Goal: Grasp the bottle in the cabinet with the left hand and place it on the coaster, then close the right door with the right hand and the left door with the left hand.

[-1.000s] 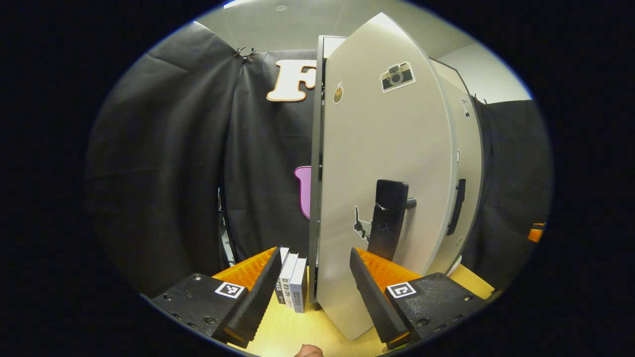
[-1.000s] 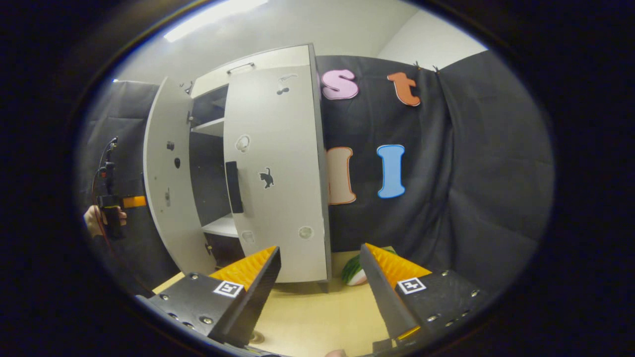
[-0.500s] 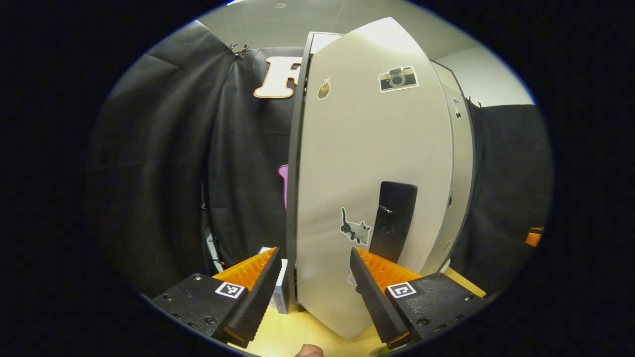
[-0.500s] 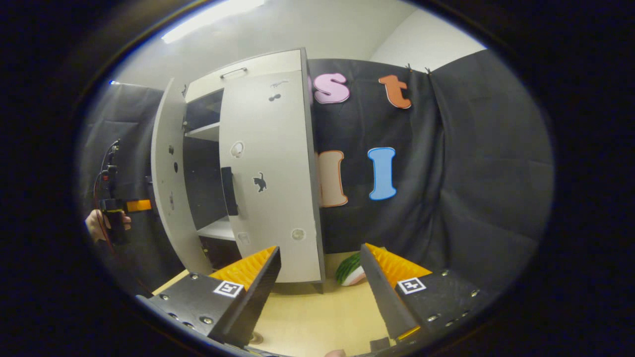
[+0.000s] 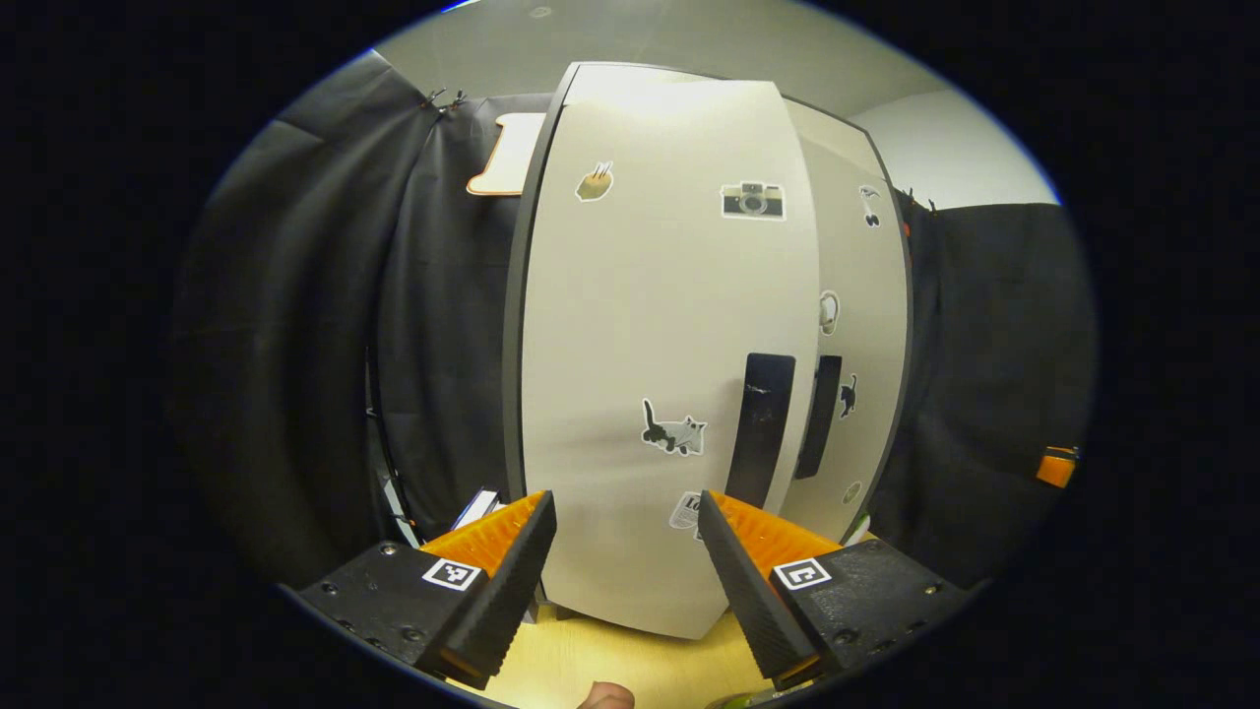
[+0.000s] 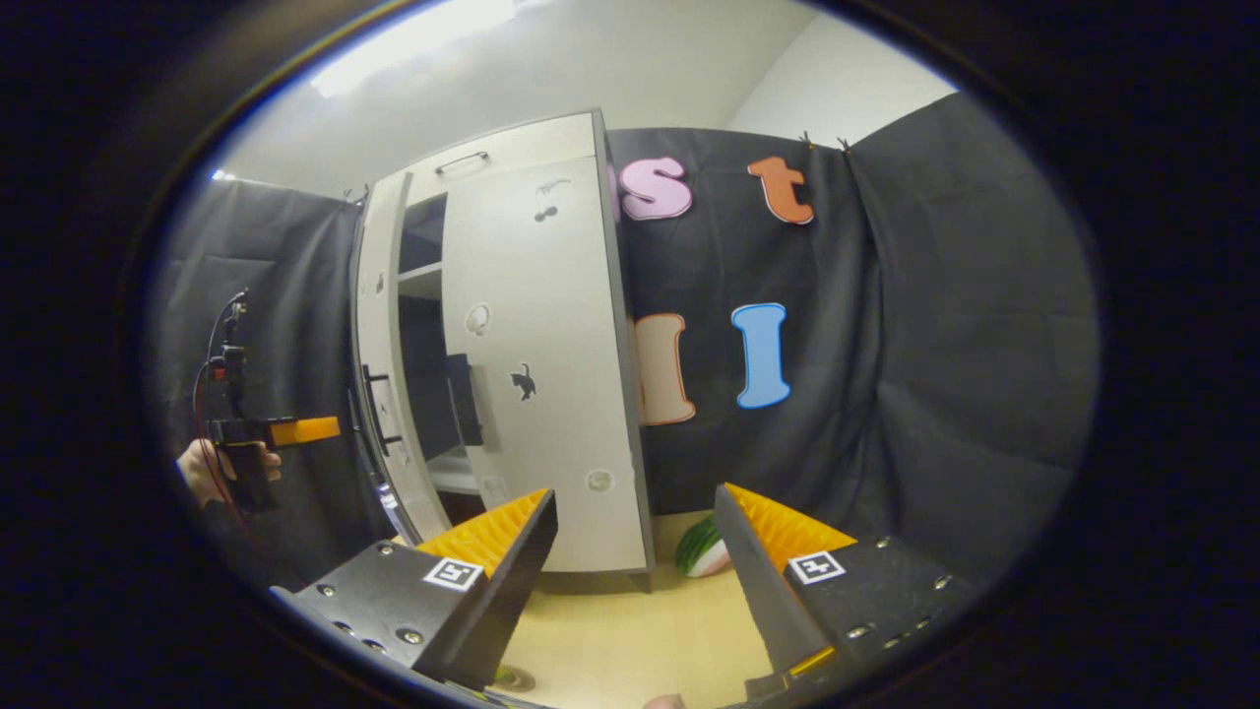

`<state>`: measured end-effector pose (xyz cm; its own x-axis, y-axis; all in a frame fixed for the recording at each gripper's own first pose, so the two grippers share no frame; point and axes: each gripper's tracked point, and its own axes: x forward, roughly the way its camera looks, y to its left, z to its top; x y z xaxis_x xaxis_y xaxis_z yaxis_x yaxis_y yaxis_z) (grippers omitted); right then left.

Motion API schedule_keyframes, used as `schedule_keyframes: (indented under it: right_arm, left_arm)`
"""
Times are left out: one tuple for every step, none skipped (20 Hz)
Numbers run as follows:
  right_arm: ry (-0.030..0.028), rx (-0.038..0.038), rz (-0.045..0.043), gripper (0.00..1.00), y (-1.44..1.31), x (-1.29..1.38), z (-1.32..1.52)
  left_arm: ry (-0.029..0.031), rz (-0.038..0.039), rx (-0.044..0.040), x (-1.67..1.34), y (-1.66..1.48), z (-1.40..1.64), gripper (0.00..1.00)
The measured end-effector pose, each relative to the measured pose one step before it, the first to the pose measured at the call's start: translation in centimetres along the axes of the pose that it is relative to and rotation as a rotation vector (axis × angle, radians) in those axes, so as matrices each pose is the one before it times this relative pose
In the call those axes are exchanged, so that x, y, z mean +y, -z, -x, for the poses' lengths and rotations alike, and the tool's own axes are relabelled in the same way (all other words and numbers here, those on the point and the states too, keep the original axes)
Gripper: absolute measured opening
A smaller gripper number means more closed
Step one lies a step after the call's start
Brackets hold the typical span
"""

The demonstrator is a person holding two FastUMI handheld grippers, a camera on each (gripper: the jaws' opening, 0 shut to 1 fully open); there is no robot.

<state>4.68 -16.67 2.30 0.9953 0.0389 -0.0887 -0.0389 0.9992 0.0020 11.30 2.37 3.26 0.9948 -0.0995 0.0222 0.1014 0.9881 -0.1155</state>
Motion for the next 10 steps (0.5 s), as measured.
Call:
schedule_keyframes:
  right_arm:
    - [-0.01124, -0.00702, -0.00038, 0.97, -0.166, 0.725, -0.156]
    - [-0.0185, -0.0003, -0.00189, 0.94, 0.094, 0.97, -0.267]
    - [-0.01989, 0.00432, 0.00333, 0.97, 0.217, 1.032, -0.255]
    - [-0.01519, 0.00482, 0.01031, 0.97, 0.187, 0.861, -0.173]
    - [-0.01098, 0.00278, 0.01045, 0.97, 0.123, 0.801, -0.252]
    - [-0.00963, 0.00145, 0.00491, 0.97, 0.126, 0.781, -0.253]
    - [-0.00813, -0.00135, 0.00285, 0.97, 0.034, 0.746, -0.315]
    - [-0.00845, 0.00096, 0.00148, 0.97, 0.074, 0.774, -0.25]
    - [-0.00472, -0.00041, -0.00109, 0.97, 0.008, 0.702, -0.262]
    - [-0.00764, -0.00335, -0.00344, 0.97, -0.012, 0.613, -0.083]
  left_arm:
    - [-0.00342, 0.01017, 0.00104, -0.116, 0.088, 0.506, 0.9]
    - [-0.00502, 0.00761, -0.00009, -0.021, 0.088, 0.458, 0.93]
    - [-0.0053, 0.002, 0.00077, 0.062, 0.198, 0.497, 0.93]
    - [-0.00952, -0.00244, 0.0041, 0.245, 0.381, 0.469, 0.93]
    - [-0.01209, -0.00695, 0.0026, 0.345, 0.344, 0.578, 0.93]
    - [-0.01556, -0.00958, 0.00286, 0.471, 0.337, 0.426, 0.93]
    - [-0.0153, -0.00951, 0.0031, 0.462, 0.299, 0.463, 0.93]
    - [-0.01328, -0.00521, 0.00428, 0.371, 0.424, 0.401, 0.93]
    - [-0.01062, -0.00367, 0.00717, 0.251, 0.367, 0.514, 0.93]
    - [-0.01154, -0.00217, -0.00071, 0.362, 0.186, 0.46, 0.93]
